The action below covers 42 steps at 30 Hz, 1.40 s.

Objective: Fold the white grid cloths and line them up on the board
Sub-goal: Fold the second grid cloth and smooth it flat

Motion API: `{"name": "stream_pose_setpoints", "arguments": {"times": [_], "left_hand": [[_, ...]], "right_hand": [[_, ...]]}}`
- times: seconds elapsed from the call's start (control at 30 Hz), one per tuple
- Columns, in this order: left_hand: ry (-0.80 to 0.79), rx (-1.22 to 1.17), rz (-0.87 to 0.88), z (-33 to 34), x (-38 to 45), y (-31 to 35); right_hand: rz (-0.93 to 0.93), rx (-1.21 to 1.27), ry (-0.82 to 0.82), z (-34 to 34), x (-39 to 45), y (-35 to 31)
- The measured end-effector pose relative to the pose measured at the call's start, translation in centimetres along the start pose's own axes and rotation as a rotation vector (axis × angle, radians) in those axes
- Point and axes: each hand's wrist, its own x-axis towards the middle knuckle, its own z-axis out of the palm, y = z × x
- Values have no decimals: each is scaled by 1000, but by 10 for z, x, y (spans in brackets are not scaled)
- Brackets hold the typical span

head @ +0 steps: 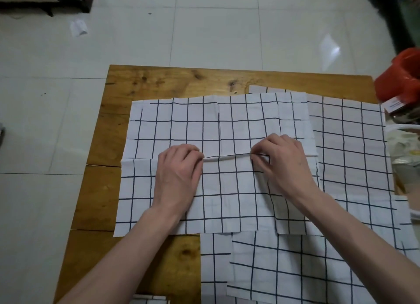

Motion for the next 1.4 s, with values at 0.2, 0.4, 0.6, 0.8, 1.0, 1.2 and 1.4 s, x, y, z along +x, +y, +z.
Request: {"name": "stream_pose_setpoints", "arguments": {"times": [0.2,0.4,0.6,0.8,1.0,1.2,1.4], "left_hand": [[-51,-62,65,-17,10,-2],[-102,-55,223,-42,15,-11],[-112,-47,296,-73,20,-10],[-41,-60,340,-97,19,12],[0,-26,327,-119,16,29],[-29,48,262,-138,14,10],[3,82,181,-154,8,-15]], "right_hand": [[-97,15,-38,-26,-1,-6],[-200,-87,-38,-62,-11,-17],[-294,-104,45,-90,-30,-12],[-347,-143,96,-105,-41,2],[-329,-130,147,-113,-35,12],[-279,-96,239,-143,-30,17],[-385,-183,202,-163,-33,36]]}}
